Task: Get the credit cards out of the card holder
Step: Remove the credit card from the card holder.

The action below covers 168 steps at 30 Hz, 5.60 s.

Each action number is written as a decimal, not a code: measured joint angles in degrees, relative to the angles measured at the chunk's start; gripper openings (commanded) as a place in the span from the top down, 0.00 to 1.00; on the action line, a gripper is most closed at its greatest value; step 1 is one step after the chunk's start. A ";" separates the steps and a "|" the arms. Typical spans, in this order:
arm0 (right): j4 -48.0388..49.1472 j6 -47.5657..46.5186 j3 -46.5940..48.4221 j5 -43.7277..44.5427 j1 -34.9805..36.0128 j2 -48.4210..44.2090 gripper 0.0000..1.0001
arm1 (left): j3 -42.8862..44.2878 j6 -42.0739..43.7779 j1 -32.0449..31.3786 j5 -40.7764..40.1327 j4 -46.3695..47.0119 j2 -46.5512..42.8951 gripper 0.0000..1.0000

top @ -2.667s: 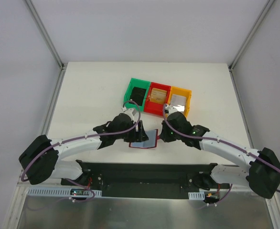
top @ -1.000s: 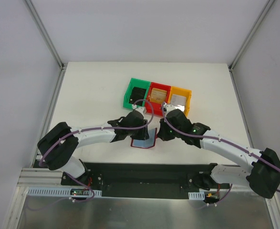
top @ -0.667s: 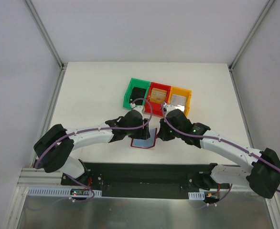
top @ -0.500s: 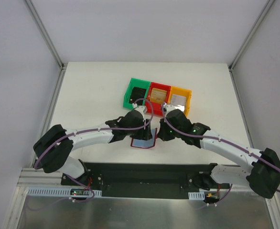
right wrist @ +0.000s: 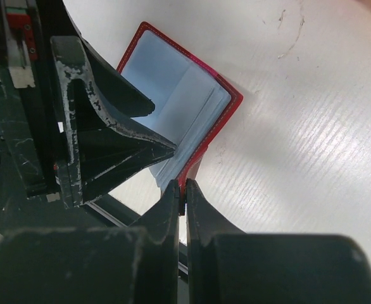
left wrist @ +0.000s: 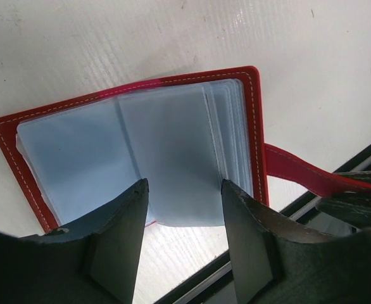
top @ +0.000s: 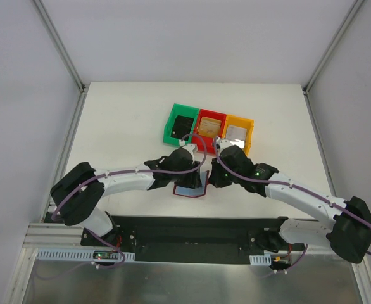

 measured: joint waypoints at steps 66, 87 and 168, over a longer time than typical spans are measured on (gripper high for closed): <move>-2.43 -1.25 0.76 -0.02 0.00 -1.27 1.00 | 0.79 4.39 0.42 -0.15 -0.85 2.62 0.57; -3.91 -2.60 1.60 -0.13 0.00 -1.27 1.00 | -3.32 2.73 5.01 -16.11 -9.79 -8.72 0.41; -7.13 -5.84 -0.22 -4.09 -3.56 -2.19 1.00 | 3.72 5.51 -1.51 3.80 1.36 6.19 0.52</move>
